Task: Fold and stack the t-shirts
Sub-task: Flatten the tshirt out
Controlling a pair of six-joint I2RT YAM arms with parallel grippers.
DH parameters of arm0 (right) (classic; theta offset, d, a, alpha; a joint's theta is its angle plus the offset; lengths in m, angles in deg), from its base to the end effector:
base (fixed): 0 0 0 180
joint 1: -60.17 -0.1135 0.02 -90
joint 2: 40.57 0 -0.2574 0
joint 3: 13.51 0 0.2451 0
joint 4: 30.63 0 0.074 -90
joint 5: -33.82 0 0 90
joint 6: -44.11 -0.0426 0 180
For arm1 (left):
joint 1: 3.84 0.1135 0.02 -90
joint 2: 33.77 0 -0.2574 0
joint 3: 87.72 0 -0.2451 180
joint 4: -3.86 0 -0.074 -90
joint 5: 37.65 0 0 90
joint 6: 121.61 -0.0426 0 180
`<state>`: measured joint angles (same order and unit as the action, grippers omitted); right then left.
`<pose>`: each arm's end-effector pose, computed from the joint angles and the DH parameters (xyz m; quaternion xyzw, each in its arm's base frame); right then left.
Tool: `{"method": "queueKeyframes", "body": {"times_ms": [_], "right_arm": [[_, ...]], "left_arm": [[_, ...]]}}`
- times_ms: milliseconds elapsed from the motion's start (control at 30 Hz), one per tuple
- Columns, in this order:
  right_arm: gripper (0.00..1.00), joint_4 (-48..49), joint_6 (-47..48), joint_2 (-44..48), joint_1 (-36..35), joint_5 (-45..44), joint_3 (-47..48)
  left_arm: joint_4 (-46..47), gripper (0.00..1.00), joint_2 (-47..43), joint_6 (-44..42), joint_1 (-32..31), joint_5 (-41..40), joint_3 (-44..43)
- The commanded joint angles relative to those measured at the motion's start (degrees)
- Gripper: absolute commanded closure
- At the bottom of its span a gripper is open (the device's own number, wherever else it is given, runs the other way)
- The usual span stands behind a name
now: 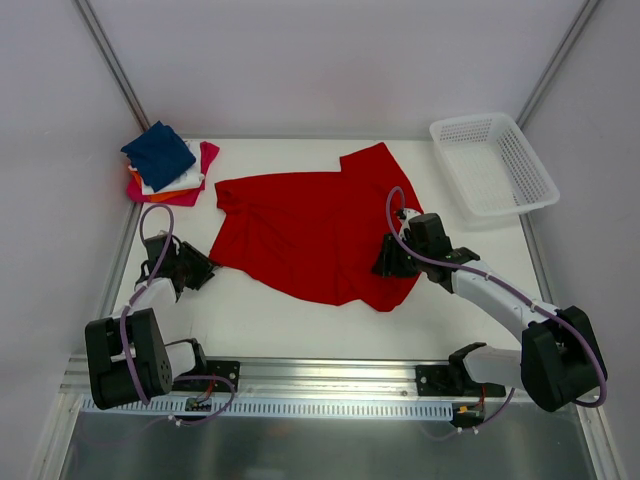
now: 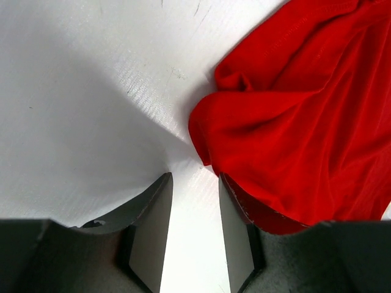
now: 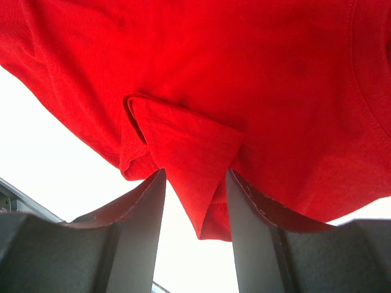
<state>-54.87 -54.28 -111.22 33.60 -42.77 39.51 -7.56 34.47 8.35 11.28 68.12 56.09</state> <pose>0.2230 0.1226 0.2051 -0.1903 0.8879 0.2233 0.3543 0.2113 0.0451 0.1434 -0.3727 0.8319 -0.2072 0.3550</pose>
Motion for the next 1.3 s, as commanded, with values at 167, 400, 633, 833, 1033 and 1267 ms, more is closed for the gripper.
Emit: {"method": "queueKeyframes", "body": {"times_ms": [167,400,633,833,1033,1267], "right_arm": [[0.53,0.8,-0.4,1.6,-0.3,0.9,0.8],[0.53,1.4,-0.7,0.9,-0.3,1.1,0.8],[0.53,1.7,-0.8,0.5,-0.3,1.4,1.1],[0.53,1.8,-1.0,0.6,-0.5,1.5,0.8],[0.53,1.6,-1.0,1.4,-0.6,1.3,0.8],[0.53,1.4,-0.9,1.7,-0.6,1.2,0.9]], "left_arm": [[0.2,0.69,2.2,-1.3,0.5,-2.2,-1.7],[0.1,0.7,-2.2,-0.1,0.5,-2.1,2.0],[-2.4,0.74,-2.2,1.8,0.5,-2.0,2.3],[-2.4,0.72,0.8,1.1,0.4,-3.4,-0.5],[-1.7,0.74,6.1,0.7,0.4,-3.7,-2.9],[-1.8,0.75,10.5,0.4,0.4,-3.7,-6.5]]}}
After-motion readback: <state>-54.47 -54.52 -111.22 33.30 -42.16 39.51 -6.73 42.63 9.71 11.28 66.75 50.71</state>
